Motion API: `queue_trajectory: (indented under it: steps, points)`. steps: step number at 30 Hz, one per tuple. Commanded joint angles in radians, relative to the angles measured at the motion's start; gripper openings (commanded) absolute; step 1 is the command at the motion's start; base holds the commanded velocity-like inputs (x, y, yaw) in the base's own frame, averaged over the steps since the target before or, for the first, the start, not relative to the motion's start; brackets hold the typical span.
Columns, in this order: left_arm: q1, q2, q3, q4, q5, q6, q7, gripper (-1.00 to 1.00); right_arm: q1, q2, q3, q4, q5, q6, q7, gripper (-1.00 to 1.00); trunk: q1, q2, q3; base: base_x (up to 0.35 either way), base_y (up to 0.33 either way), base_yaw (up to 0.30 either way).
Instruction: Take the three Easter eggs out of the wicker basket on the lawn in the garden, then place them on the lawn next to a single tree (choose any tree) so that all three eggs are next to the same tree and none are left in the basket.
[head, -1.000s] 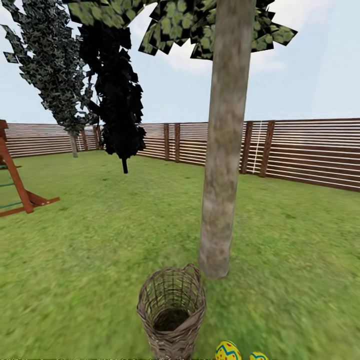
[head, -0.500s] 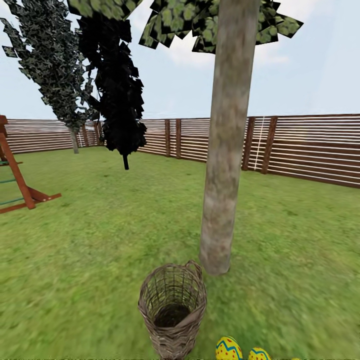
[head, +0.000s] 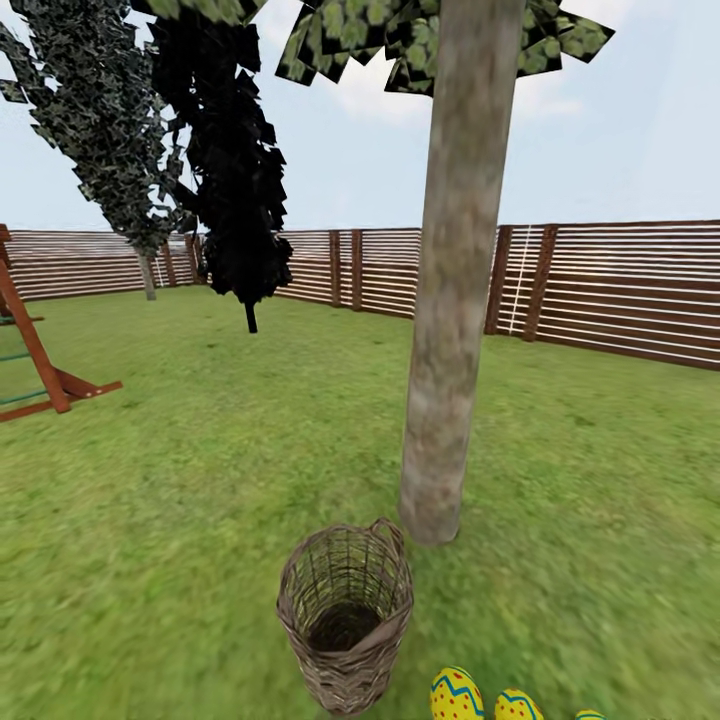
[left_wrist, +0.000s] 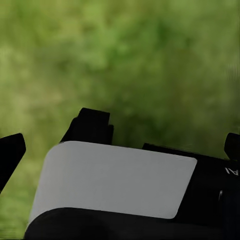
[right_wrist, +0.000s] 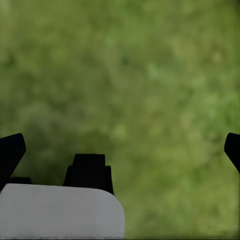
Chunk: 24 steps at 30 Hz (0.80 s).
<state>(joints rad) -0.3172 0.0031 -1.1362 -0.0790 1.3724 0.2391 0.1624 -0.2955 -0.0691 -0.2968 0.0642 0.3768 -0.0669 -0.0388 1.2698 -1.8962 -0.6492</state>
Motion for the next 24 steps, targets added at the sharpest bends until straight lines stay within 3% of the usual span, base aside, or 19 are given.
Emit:
queue_trajectory:
  steps: [1,13,21,24]
  points:
    - [0.001,0.001,-0.005,-0.002,0.006,0.004,0.006,1.00,-0.001,0.000,-0.008,0.005,0.010,-0.007,-0.004,1.00,-0.004,0.007,0.001,0.000,0.000,0.000]
    - [0.003,0.004,-0.005,-0.001,0.003,0.001,0.010,1.00,0.007,0.001,-0.008,0.005,0.010,-0.010,-0.004,1.00,-0.050,0.091,0.019,0.000,0.000,0.000]
    - [0.004,0.022,-0.005,0.000,0.008,0.004,-0.004,1.00,0.007,0.004,-0.010,0.006,0.010,-0.013,0.003,1.00,-0.081,0.147,0.031,0.000,0.000,0.000]
    - [0.014,0.014,-0.005,-0.003,0.008,0.011,-0.006,1.00,0.011,0.002,-0.016,-0.001,0.010,-0.016,0.002,1.00,-0.092,0.168,0.036,0.000,0.000,0.000]
